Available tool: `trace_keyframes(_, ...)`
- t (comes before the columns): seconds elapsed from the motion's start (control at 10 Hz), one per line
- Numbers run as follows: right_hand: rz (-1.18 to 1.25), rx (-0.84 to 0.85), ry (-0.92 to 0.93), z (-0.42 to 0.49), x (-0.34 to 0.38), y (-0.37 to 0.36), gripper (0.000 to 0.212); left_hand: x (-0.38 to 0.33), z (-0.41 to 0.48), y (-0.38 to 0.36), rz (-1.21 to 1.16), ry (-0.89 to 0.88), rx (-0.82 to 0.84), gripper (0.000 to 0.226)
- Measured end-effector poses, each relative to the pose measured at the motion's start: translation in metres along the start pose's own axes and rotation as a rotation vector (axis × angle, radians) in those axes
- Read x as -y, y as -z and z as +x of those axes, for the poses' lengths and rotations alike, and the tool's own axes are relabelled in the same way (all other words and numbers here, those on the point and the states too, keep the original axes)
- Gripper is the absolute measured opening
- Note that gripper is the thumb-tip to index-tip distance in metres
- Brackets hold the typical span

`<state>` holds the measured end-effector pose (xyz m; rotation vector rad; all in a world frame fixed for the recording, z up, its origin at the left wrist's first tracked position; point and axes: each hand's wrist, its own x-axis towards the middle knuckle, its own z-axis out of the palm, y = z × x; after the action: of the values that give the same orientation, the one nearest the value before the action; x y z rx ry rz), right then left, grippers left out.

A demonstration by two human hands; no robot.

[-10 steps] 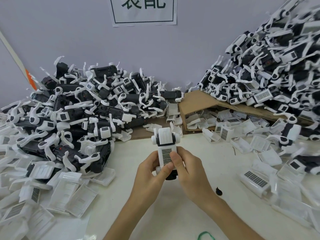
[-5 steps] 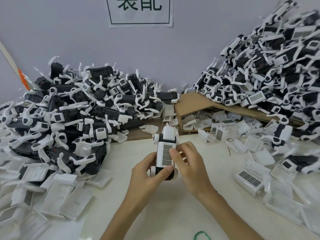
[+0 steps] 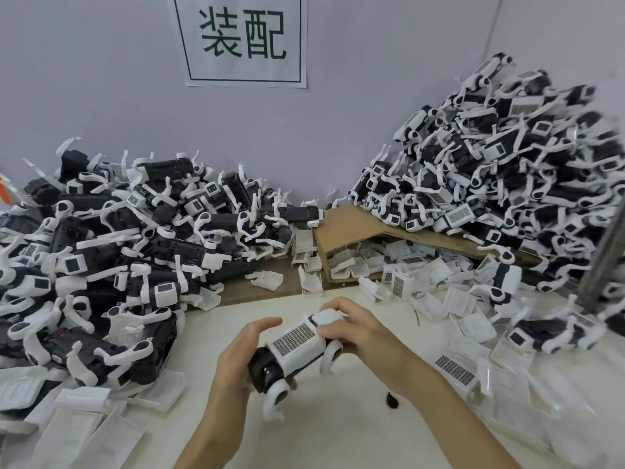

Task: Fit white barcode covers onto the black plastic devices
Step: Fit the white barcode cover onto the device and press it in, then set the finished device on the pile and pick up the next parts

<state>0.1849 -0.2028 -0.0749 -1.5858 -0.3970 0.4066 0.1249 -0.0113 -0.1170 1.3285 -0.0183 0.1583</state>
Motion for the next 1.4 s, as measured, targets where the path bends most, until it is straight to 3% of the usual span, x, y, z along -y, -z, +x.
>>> trace_keyframes(0.1, 0.199, 0.093, -0.122, -0.007, 0.010, 0.006, 0.034, -0.005, 0.002, 0.008, -0.401, 0.134, 0.113, 0.066)
trace_keyframes(0.2, 0.520, -0.017, -0.191, -0.024, 0.008, 0.004, 0.038, -0.004, 0.011, 0.012, -0.537, 0.101, 0.083, 0.068)
trace_keyframes(0.3, 0.794, -0.139, -0.305, -0.045, -0.010, 0.001, 0.043, 0.000, 0.020, 0.022, -0.497, 0.071, -0.036, 0.058)
trace_keyframes(0.4, 0.897, -0.137, -0.335, -0.060, -0.023, 0.005, 0.047, 0.009, 0.030, 0.035, -0.487, 0.096, -0.146, 0.068)
trace_keyframes(0.5, 1.016, -0.293, -0.282, -0.056, -0.013, 0.015, 0.029, 0.017, 0.040, 0.045, -0.529, 0.151, -0.145, 0.066)
trace_keyframes(0.6, 0.752, -0.426, 0.024, -0.032, 0.044, 0.047, 0.013, 0.022, 0.047, 0.047, -0.579, 0.181, -0.059, 0.075)
trace_keyframes(0.7, 0.666, -0.485, 0.316, 0.022, 0.161, 0.109, 0.009, 0.011, 0.060, 0.028, -0.631, 0.164, 0.284, 0.060)
trace_keyframes(0.8, 0.812, -0.690, 0.441, 0.060, 0.267, 0.165, 0.042, 0.012, 0.040, 0.024, -0.641, -0.028, 0.329, 0.074)
trace_keyframes(0.9, 0.364, -0.865, 0.413, 0.083, 0.297, 0.162, 0.032, -0.005, 0.038, 0.028, -0.768, 0.183, 0.500, 0.058)
trace_keyframes(1.0, -0.010, -0.632, 0.483, 0.086, 0.254, 0.109, 0.033, -0.012, 0.039, 0.023, -0.838, 0.130, 0.569, 0.056)
trace_keyframes(1.1, -0.292, -0.353, 0.447, 0.072, 0.164, 0.049, 0.024, -0.011, 0.048, 0.011, -0.732, -0.068, 0.580, 0.062)
trace_keyframes(1.2, -0.443, -0.207, 0.412, 0.048, 0.071, 0.009, 0.017, 0.006, 0.048, 0.025, -0.676, -0.069, 0.398, 0.066)
trace_keyframes(1.3, -0.438, -0.223, 0.300, 0.040, 0.007, -0.008, 0.022, 0.020, 0.059, 0.032, -0.478, 0.163, 0.182, 0.072)
trace_keyframes(1.4, -0.417, -0.294, 0.233, 0.039, -0.036, -0.015, 0.028, 0.028, 0.047, 0.040, -0.402, 0.226, -0.023, 0.056)
